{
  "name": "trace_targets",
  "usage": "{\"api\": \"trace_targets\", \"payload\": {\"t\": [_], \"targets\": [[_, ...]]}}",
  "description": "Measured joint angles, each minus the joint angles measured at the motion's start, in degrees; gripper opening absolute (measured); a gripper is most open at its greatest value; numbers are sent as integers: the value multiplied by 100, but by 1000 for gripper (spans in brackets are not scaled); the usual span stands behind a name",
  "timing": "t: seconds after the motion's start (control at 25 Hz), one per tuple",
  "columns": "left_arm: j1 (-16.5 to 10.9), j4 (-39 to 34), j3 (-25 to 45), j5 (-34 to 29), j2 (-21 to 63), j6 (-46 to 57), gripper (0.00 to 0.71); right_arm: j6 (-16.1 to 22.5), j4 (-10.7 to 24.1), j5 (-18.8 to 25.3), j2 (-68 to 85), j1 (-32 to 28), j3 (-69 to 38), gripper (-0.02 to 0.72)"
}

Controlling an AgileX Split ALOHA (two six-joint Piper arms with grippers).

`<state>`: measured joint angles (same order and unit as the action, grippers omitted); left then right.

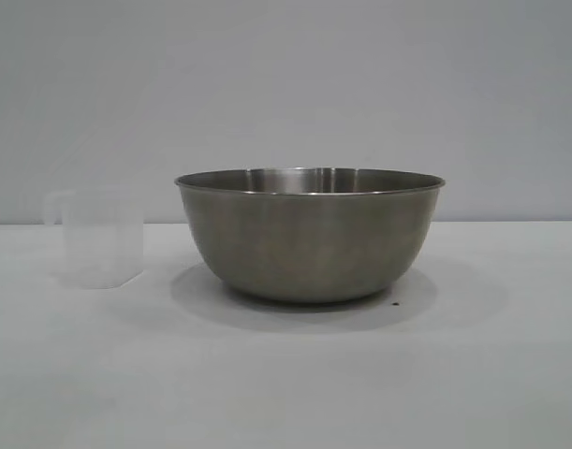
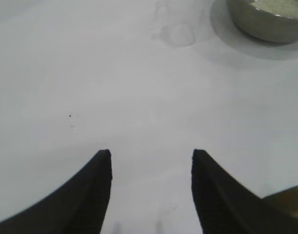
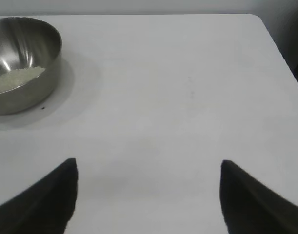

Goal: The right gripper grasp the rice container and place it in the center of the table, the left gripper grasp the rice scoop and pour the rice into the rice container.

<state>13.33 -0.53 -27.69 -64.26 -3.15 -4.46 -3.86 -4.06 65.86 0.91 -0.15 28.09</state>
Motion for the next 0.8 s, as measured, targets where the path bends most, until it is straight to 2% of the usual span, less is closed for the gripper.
{"api": "trace_targets", "payload": {"t": [0.68,0.8], "targets": [[0,70,0,0,0,-58,309,0,0,0,0,0,0,512],[-147,80,0,0,15,-58,309,0,0,0,0,0,0,512]]}}
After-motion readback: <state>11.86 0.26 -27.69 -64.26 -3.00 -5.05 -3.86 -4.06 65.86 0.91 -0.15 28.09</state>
